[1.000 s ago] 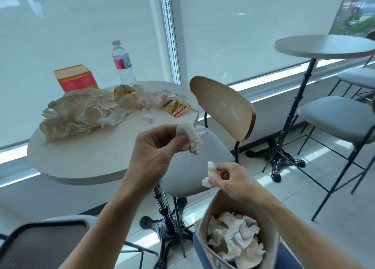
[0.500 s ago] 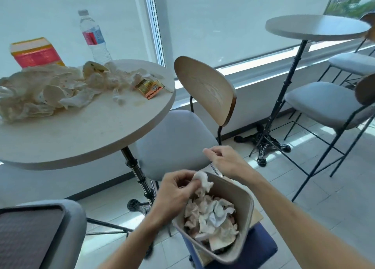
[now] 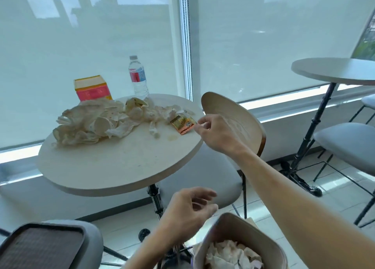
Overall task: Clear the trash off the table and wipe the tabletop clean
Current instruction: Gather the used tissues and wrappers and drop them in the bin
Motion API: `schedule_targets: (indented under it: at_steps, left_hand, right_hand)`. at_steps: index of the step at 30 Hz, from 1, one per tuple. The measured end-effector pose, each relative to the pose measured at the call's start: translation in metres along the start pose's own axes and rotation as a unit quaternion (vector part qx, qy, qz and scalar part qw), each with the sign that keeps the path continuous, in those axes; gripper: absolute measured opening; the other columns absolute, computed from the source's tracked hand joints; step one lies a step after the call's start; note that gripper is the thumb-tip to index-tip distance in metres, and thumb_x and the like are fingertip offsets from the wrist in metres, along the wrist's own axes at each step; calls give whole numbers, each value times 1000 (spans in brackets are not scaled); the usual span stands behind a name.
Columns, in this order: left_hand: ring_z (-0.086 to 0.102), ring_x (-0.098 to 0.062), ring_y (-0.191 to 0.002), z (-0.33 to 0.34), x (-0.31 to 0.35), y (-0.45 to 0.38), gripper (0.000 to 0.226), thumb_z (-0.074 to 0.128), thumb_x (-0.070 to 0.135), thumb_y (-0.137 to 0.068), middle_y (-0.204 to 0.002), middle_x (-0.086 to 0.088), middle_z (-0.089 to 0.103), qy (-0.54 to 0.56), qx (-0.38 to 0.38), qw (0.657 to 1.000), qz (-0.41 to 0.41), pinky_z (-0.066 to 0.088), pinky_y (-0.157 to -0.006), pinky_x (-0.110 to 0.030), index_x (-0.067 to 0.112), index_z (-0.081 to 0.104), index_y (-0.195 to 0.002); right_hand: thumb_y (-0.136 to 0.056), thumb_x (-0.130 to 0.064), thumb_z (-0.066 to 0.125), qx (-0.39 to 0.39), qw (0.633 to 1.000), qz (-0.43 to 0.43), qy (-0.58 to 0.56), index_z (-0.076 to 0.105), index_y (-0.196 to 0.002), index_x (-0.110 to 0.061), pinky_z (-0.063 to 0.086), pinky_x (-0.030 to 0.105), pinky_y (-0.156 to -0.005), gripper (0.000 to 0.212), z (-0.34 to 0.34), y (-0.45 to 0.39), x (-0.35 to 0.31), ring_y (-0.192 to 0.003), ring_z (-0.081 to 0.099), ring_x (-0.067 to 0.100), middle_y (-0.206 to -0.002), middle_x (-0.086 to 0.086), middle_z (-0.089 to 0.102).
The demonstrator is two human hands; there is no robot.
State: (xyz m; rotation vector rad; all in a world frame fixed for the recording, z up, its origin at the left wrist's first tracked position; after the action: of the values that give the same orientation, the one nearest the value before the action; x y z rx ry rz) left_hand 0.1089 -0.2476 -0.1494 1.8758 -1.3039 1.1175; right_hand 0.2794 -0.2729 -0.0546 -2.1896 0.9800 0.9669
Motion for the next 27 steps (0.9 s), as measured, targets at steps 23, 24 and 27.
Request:
schedule_targets:
  at_steps: [23,24,27]
  left_hand:
    - [60,-17,-100,-194,8,-128,38,68,40,-87,-110,0,64,-285,142,948,-15,40,-84,-26,21,68,-120]
    - [60,-18,-101,-192,6,-131,39,67,42,-87,-114,-1,64,-292,141,946,-21,39,-83,-26,21,69,-118]
    - [63,-18,-87,-190,4,-137,29,68,42,-83,-96,-2,71,-293,157,943,-28,45,-72,-28,13,74,-84]
  right_hand:
    - [-87,-30,69,131,990,30,-50,71,-78,-24,52,33,-76,11,29,-41,-11,-78,64,16,-75,-6,68]
    - [-87,-30,69,133,989,29,-65,71,-77,-24,52,32,-75,11,26,-36,-13,-75,63,14,-73,-7,67]
    - [-87,-31,70,130,987,30,-86,69,-74,-25,47,27,-66,14,18,-20,-15,-67,59,8,-70,-9,67]
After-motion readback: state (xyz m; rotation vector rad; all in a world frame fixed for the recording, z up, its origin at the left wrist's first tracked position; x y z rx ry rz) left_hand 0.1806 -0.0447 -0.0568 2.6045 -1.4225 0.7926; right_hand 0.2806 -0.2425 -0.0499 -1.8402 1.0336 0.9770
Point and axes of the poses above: each hand's wrist, its own y-axis away from the middle knuckle, its own z-axis out of the palm, x = y × z, the point moved 6 cm from there along -y, towards the middle knuckle
